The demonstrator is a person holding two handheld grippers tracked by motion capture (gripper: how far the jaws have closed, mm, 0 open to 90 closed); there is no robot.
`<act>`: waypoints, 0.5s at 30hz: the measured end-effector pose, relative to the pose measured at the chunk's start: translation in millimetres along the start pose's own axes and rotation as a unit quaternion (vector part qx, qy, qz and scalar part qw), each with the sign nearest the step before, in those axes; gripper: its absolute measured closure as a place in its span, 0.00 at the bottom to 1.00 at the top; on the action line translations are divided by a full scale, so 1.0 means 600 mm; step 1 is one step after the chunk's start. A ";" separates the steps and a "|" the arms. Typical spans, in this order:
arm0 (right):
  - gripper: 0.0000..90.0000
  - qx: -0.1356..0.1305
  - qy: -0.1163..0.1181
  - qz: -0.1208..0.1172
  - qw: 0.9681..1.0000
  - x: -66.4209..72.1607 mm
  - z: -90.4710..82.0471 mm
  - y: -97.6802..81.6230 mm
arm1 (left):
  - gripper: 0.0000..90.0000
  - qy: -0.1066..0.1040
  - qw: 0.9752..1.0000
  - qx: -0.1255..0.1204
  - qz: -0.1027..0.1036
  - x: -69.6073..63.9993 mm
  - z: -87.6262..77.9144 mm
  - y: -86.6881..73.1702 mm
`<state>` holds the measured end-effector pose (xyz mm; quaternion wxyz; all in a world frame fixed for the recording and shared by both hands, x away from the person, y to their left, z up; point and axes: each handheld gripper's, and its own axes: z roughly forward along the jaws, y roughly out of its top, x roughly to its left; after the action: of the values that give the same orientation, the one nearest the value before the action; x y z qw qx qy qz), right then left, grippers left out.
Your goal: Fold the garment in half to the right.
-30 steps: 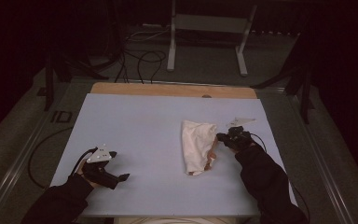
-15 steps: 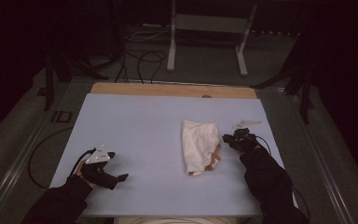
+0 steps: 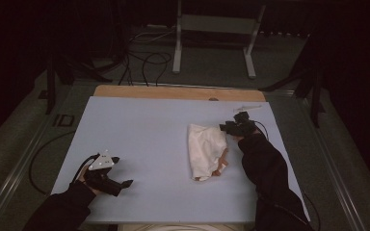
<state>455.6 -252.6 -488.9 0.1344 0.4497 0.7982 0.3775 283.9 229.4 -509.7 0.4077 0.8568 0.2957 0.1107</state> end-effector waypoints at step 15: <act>0.97 0.060 -0.010 -0.011 0.998 -0.012 0.048 -0.007 | 0.00 -0.001 1.000 -0.002 -0.001 0.000 0.000 -0.001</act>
<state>473.1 -246.0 -512.8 0.1194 0.4517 0.8229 0.3234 283.5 230.0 -510.2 0.4098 0.8559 0.2956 0.1102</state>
